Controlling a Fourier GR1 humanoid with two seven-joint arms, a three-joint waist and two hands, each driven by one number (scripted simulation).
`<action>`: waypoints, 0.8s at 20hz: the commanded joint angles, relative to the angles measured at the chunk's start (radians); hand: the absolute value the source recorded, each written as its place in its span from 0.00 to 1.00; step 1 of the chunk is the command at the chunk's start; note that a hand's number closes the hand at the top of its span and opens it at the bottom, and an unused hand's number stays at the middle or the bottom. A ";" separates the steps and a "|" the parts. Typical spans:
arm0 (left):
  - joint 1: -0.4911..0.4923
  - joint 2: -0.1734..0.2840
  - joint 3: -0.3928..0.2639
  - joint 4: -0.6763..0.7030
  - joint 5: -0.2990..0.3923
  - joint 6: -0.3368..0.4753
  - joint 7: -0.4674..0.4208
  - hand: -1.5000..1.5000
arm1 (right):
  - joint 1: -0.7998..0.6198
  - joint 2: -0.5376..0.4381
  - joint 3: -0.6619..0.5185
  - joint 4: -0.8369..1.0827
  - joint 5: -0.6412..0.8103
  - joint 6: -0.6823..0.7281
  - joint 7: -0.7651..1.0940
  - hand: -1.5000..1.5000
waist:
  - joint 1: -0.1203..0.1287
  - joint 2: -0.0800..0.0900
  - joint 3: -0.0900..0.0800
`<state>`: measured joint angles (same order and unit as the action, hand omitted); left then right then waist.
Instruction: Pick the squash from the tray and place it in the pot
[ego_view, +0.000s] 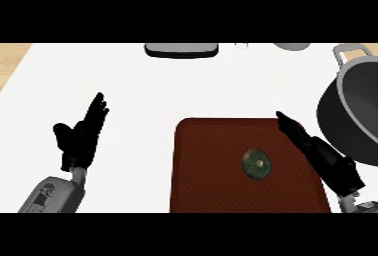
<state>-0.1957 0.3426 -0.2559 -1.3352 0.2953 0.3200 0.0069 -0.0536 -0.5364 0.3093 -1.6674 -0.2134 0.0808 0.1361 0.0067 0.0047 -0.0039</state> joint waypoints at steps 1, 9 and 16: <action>0.075 -0.037 -0.015 0.045 -0.029 -0.060 -0.069 0.50 | -0.018 0.027 -0.039 -0.029 0.021 0.001 0.057 1.00 | -0.007 -0.005 0.004; 0.085 0.018 -0.095 0.024 -0.011 -0.162 0.051 0.50 | 0.017 0.111 -0.098 -0.028 0.472 -0.551 -0.104 0.00 | -0.075 -0.028 0.004; 0.085 0.023 -0.090 -0.018 0.010 -0.214 0.057 0.50 | 0.198 0.372 0.093 -0.247 0.642 -0.837 -0.351 0.00 | -0.026 -0.013 0.003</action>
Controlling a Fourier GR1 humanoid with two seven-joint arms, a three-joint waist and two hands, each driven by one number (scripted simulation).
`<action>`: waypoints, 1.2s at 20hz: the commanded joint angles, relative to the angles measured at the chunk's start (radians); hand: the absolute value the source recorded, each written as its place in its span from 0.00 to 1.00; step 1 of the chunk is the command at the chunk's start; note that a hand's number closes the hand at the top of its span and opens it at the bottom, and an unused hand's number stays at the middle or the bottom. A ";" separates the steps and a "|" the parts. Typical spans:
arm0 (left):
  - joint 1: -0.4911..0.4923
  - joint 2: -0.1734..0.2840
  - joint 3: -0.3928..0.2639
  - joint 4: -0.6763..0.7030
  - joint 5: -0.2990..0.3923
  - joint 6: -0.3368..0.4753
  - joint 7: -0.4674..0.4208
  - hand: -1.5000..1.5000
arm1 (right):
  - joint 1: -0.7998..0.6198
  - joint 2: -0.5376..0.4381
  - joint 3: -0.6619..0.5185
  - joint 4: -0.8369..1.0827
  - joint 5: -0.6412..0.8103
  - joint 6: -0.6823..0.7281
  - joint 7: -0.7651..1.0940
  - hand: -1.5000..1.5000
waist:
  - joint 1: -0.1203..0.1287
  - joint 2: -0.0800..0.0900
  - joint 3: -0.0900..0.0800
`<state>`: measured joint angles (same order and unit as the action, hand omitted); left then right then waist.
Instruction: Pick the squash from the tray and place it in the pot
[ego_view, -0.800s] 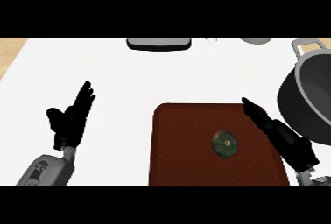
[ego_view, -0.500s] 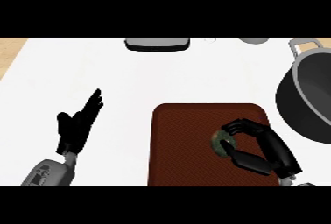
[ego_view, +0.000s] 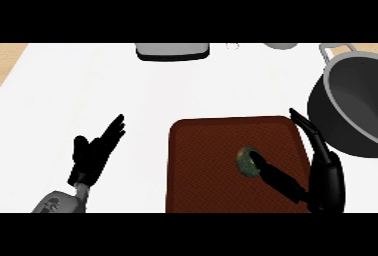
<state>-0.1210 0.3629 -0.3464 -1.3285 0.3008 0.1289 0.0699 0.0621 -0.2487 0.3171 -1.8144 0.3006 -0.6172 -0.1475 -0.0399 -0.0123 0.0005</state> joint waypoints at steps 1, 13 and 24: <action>0.017 0.021 0.002 -0.035 0.007 -0.049 0.014 0.50 | 0.213 0.063 0.126 -0.165 0.120 -0.126 -0.100 0.00 | 0.019 0.006 -0.001; 0.061 -0.034 -0.001 -0.041 -0.057 -0.025 -0.004 0.50 | 0.116 0.055 0.142 -0.370 0.322 0.223 0.744 0.00 | 0.041 0.011 -0.001; 0.004 -0.030 0.047 -0.038 -0.050 -0.083 0.056 0.50 | 0.023 -0.012 0.059 -0.056 0.089 0.475 0.752 0.00 | 0.041 0.012 0.000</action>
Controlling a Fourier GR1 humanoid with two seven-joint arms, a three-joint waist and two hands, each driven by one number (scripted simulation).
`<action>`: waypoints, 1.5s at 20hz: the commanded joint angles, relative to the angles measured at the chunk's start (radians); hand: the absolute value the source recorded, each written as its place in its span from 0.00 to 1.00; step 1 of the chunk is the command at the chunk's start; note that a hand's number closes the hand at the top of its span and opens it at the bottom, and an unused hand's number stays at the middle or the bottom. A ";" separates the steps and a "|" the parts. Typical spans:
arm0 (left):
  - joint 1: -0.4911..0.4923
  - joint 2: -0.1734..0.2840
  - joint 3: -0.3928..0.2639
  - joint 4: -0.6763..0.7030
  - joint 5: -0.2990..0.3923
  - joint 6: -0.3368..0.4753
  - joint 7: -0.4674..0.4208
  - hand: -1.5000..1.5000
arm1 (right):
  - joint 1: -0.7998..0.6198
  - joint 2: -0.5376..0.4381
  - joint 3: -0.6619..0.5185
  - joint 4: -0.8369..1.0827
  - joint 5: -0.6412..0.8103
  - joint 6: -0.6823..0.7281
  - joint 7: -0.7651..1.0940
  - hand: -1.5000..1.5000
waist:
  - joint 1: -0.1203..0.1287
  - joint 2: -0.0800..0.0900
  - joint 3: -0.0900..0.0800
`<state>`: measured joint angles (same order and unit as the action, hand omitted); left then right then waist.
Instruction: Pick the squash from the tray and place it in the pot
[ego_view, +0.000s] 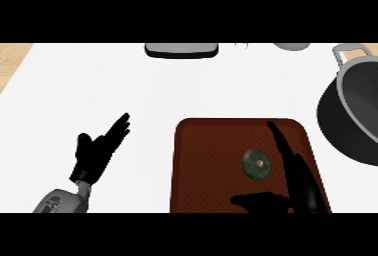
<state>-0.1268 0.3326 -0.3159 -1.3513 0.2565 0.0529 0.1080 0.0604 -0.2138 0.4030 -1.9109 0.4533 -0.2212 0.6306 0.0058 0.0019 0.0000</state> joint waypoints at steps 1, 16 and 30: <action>0.028 -0.022 0.001 -0.055 -0.029 0.012 0.038 0.50 | -0.053 0.033 -0.006 0.152 -0.008 0.038 -0.027 0.00 | 0.000 -0.002 0.000; 0.063 -0.070 0.095 -0.059 -0.102 -0.069 0.034 0.50 | 0.122 0.033 -0.195 0.294 -0.182 0.037 -0.538 0.00 | -0.006 -0.003 0.001; 0.012 -0.121 0.184 0.068 -0.143 -0.157 -0.031 0.50 | -0.002 0.122 -0.311 0.538 -0.373 0.172 -0.716 0.00 | -0.006 -0.002 0.000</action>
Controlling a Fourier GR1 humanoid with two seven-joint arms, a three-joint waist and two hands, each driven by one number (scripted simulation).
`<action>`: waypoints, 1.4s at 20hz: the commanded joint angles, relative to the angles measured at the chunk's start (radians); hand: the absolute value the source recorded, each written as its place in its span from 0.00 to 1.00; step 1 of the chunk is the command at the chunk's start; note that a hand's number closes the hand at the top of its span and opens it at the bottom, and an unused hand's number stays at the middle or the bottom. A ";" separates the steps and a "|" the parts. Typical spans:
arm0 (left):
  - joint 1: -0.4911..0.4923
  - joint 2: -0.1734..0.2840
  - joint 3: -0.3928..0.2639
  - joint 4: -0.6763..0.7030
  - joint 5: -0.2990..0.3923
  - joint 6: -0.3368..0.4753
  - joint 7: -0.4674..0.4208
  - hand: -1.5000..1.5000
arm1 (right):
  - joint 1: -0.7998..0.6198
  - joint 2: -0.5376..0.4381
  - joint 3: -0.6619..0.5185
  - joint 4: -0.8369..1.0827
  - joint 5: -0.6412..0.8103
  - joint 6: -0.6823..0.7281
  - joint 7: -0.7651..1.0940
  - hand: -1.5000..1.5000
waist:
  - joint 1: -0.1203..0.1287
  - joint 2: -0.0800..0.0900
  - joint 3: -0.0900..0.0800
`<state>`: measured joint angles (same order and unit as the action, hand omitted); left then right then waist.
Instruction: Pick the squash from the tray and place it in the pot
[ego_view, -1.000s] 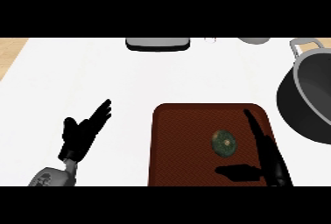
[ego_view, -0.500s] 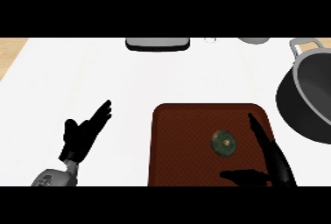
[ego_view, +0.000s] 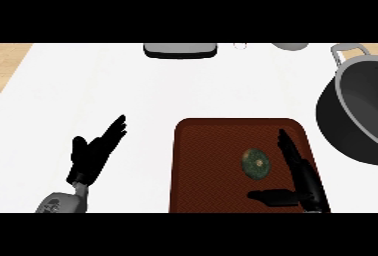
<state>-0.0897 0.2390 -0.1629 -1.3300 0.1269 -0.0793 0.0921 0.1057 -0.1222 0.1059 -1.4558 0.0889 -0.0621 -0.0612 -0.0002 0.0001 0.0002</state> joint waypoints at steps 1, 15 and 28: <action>-0.031 -0.025 0.013 -0.004 -0.015 -0.003 0.046 0.50 | -0.087 0.047 -0.044 0.170 -0.038 0.012 -0.079 0.00 | 0.002 0.000 0.000; 0.022 -0.046 0.019 -0.023 -0.052 -0.011 0.021 0.50 | -0.101 0.116 -0.024 0.451 0.017 0.003 -0.417 1.00 | 0.005 0.003 0.001; 0.029 -0.034 0.070 -0.030 -0.043 0.011 0.039 0.50 | 0.108 -0.122 -0.371 0.322 -0.167 -0.090 -0.557 1.00 | -0.081 -0.007 0.000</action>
<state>-0.0754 0.1912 -0.1193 -1.3639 0.0780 -0.0773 0.1353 0.0933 -0.1039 -0.0821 -1.1569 0.0061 -0.1486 -0.5998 -0.0268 -0.0231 -0.0178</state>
